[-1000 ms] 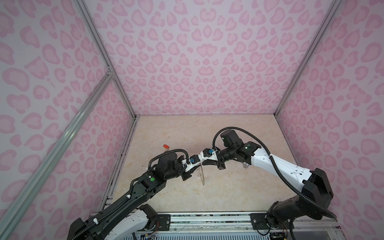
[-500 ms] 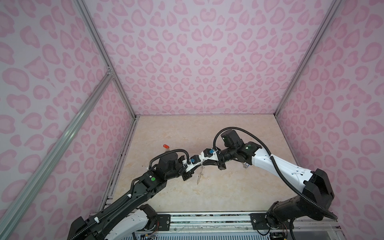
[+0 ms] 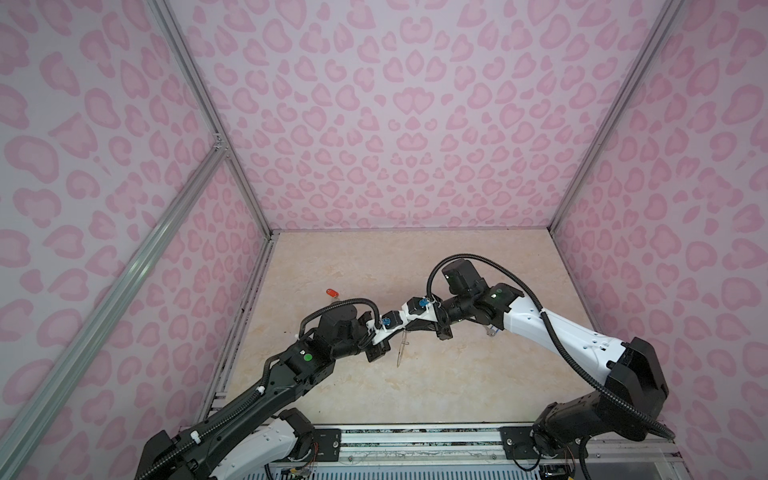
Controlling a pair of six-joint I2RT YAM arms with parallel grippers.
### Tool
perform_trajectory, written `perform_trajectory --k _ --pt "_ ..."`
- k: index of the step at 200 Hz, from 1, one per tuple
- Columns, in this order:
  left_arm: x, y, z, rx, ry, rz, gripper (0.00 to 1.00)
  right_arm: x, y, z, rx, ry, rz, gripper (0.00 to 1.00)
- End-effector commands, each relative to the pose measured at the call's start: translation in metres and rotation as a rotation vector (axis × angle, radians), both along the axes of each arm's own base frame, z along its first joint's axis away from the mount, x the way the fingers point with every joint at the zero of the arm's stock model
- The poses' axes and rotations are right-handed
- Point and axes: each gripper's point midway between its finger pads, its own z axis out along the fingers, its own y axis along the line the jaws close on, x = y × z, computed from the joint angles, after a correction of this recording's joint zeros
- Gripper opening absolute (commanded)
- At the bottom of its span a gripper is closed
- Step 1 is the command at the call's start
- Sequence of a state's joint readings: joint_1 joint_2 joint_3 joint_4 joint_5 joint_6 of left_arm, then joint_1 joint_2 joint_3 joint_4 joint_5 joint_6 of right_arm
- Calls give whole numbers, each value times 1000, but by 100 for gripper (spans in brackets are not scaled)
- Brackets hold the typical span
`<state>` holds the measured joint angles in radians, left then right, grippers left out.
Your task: Put the keys on the keyring
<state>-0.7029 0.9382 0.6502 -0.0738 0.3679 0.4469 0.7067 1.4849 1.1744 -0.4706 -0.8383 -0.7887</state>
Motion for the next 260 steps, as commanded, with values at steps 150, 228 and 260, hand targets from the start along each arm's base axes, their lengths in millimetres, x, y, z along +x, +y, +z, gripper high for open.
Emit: perform_trajectory --k 150,228,260 --pt "-7 -14 41 -164 -95 -79 4 4 -23 8 94 -38 -113 24" --pt "-13 -17 48 -204 -102 -115 4 -3 -15 27 160 -26 -99 20" --pt "-14 -16 46 -202 -103 -114 4 -7 -16 28 162 -17 -94 18"
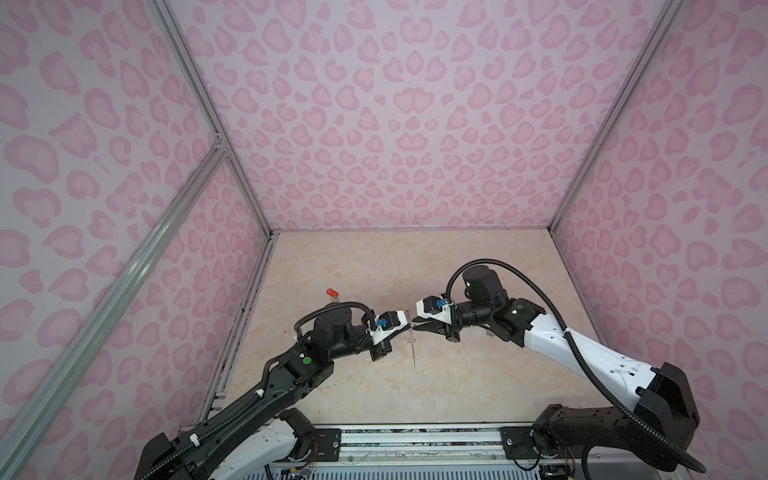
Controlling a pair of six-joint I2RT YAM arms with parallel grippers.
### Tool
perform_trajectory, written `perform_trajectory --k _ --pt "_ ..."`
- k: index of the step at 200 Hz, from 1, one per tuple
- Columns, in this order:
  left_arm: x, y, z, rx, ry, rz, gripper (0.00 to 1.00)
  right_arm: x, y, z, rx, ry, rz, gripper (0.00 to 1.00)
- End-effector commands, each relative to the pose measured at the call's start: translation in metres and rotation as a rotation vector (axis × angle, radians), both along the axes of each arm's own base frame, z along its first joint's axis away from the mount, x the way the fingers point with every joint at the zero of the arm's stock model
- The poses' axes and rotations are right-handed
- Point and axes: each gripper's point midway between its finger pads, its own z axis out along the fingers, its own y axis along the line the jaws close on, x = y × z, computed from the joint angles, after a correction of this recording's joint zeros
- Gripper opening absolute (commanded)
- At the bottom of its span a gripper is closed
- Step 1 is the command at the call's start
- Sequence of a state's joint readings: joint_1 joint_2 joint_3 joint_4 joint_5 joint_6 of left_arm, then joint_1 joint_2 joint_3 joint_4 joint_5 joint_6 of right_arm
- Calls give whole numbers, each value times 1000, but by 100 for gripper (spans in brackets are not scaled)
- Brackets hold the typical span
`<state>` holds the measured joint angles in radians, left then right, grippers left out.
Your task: Put the keys on the keyring
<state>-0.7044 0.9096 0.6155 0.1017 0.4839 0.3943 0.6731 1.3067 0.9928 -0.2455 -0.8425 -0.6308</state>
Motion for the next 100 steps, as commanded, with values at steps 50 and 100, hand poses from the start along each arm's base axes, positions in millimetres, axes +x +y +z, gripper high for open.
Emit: perform_trajectory --k 50,100 --pt "-4 -2 13 -38 -50 -29 4 -6 3 3 22 29 28 9" --pt "-3 -2 11 -28 -51 -28 4 -8 4 4 31 42 32 0"
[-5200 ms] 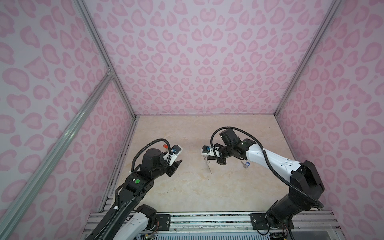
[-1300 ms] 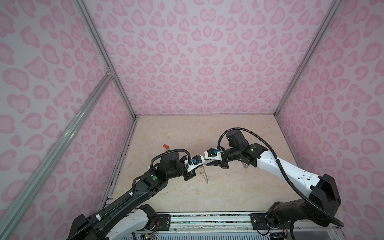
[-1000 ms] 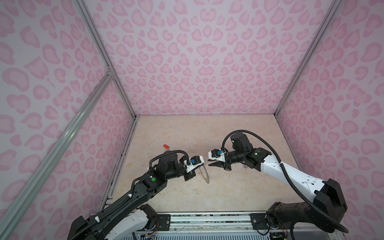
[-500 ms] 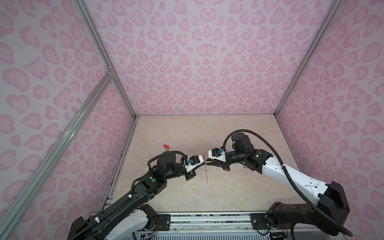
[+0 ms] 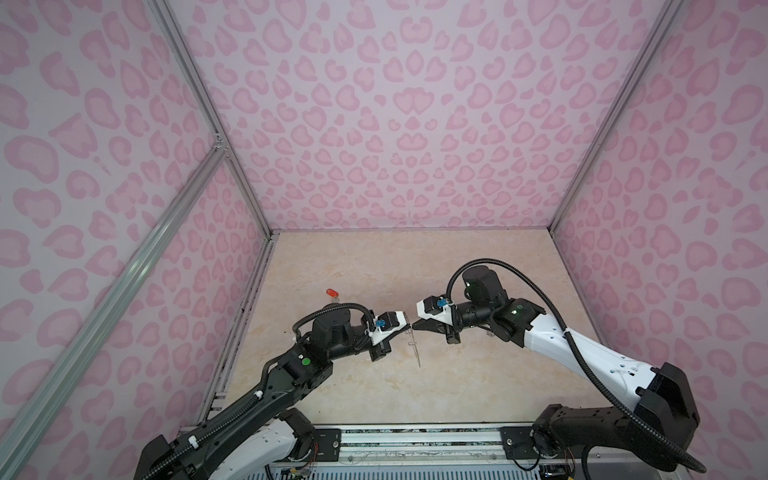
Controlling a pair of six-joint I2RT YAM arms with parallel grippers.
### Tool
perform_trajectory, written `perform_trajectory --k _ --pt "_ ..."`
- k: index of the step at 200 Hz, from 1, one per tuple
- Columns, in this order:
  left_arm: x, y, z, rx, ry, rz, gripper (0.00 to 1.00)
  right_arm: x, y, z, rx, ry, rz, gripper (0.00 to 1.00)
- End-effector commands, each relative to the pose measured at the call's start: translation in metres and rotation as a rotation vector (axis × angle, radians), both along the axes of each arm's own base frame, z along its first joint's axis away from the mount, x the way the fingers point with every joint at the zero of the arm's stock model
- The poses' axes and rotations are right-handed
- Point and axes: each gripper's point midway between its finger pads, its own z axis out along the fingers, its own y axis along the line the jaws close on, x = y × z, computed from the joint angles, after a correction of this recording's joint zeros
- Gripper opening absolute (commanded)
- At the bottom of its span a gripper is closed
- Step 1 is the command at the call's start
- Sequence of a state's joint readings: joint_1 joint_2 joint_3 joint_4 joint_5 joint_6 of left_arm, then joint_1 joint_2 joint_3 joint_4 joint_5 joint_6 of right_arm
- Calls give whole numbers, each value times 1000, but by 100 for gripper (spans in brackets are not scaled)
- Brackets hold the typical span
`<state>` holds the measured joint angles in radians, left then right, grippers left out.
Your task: Put the keys on the keyring
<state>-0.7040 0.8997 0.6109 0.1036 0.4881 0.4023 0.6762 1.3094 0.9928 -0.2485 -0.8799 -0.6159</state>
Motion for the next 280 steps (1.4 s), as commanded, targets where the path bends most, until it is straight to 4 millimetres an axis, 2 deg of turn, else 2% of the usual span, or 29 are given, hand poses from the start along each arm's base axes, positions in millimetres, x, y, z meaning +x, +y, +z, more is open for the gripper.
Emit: perform_trajectory --k 1,18,36,44,67,110,181,226,280 --pt "-1 -3 9 -24 -38 -22 4 -1 2 3 17 12 6 0" --pt "0 -2 7 -19 -35 -13 6 -2 2 2 13 21 6 0" --pt "4 2 5 -6 -39 20 26 -2 1 -1 2 35 1 0" --pt "6 5 5 1 -50 43 31 -1 0 -3 -10 41 -5 0" --pt "9 14 1 51 -73 86 35 0 -3 -12 -78 58 -9 0" --pt "8 17 -10 120 -48 81 35 1 -3 -20 -126 78 -5 0" --pt "8 12 -14 119 -21 59 31 -2 3 -19 -133 82 13 0" --pt "9 8 -18 125 -2 51 26 -5 5 -18 -132 78 24 0" --pt "8 5 -15 112 -6 34 16 -10 10 -19 -142 78 47 0"
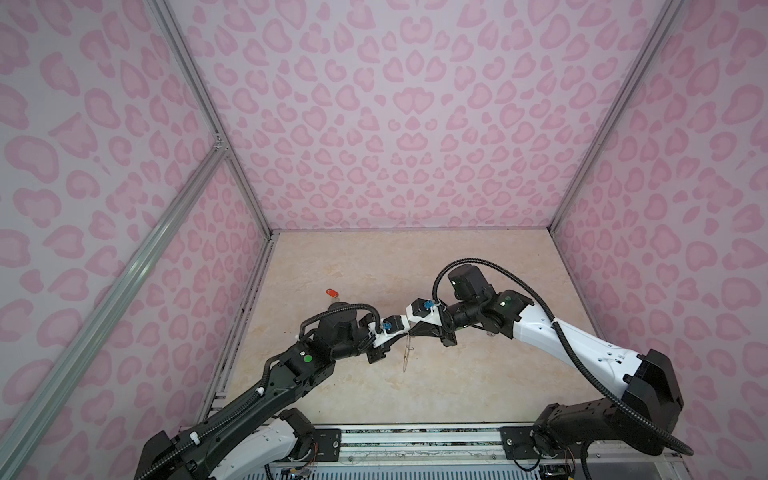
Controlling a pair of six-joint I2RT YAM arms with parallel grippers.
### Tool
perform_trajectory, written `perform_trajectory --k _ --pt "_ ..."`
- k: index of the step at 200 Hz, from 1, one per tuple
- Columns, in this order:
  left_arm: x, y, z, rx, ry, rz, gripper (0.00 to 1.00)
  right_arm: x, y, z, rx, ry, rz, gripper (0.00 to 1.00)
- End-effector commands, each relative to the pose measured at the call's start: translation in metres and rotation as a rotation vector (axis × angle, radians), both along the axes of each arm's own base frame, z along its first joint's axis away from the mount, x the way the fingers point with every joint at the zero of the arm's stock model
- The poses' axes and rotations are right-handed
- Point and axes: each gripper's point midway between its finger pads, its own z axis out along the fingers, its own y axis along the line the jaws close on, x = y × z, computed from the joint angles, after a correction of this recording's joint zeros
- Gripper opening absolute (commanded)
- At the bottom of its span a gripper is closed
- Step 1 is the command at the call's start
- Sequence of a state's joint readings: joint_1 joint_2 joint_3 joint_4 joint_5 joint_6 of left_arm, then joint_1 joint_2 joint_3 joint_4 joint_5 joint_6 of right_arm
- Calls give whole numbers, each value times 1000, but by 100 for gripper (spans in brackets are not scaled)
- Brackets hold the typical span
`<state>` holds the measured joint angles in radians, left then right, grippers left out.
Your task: Put the keys on the keyring
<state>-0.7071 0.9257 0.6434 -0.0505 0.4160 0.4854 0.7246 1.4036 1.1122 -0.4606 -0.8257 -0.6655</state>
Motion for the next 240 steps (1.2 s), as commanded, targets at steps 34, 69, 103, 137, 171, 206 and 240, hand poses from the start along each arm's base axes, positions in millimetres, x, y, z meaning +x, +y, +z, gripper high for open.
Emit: perform_trajectory --k 34,69,103,137,171,206,240 --pt "0 -3 13 -34 -33 -14 7 -1 3 1 6 -1 14 0" --pt "-1 -2 14 -38 -31 -9 4 3 3 2 9 -17 -9 3" --pt "4 1 18 -65 -38 32 4 20 -15 -6 -74 -20 -182 26" --pt "8 8 15 -69 -54 78 4 48 -58 -26 -160 -17 -557 37" --pt "11 14 12 -102 -43 115 4 80 -112 -37 -172 87 -1038 42" --pt "9 14 11 -112 -28 115 3 101 -175 -69 -243 245 -1391 42" --pt "9 14 14 -110 -39 111 3 111 -208 -91 -322 362 -1534 42"
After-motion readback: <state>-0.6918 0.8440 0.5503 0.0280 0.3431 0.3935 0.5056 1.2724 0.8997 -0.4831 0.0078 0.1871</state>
